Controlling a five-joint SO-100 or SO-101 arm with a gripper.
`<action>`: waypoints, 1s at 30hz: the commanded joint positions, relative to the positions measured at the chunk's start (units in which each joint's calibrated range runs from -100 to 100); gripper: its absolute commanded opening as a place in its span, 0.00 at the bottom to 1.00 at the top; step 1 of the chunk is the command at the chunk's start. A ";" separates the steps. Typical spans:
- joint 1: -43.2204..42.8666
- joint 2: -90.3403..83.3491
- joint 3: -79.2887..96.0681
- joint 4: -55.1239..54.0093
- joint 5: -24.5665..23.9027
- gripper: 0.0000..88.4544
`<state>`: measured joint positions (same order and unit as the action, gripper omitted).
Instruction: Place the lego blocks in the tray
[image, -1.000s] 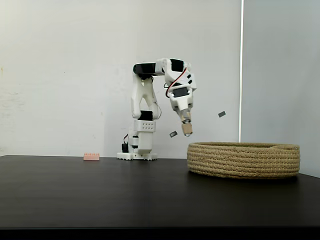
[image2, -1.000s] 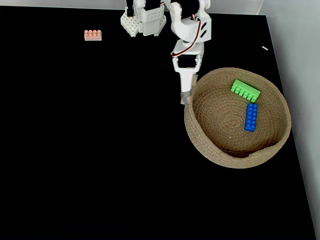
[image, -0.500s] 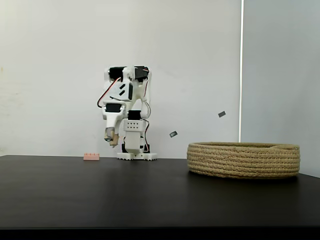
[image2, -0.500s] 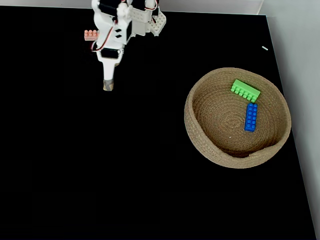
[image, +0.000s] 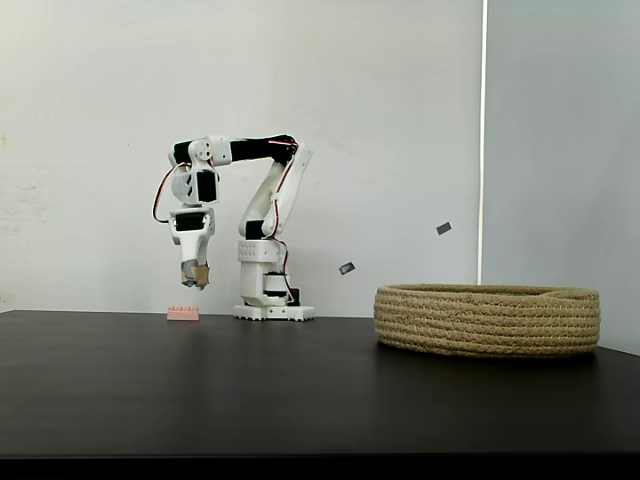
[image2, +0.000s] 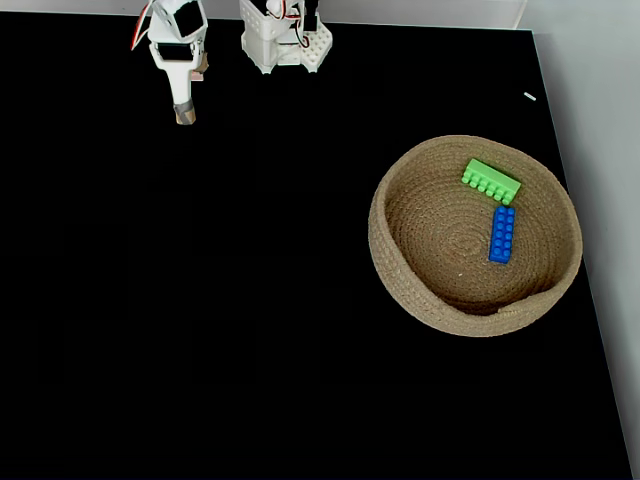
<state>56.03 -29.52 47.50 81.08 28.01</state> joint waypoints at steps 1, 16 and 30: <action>5.23 -2.56 1.88 -0.74 3.81 0.46; 14.54 -2.30 7.99 -3.40 10.40 0.46; 23.61 -2.81 6.99 -4.57 17.83 0.45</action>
<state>78.50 -30.87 56.08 77.83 45.10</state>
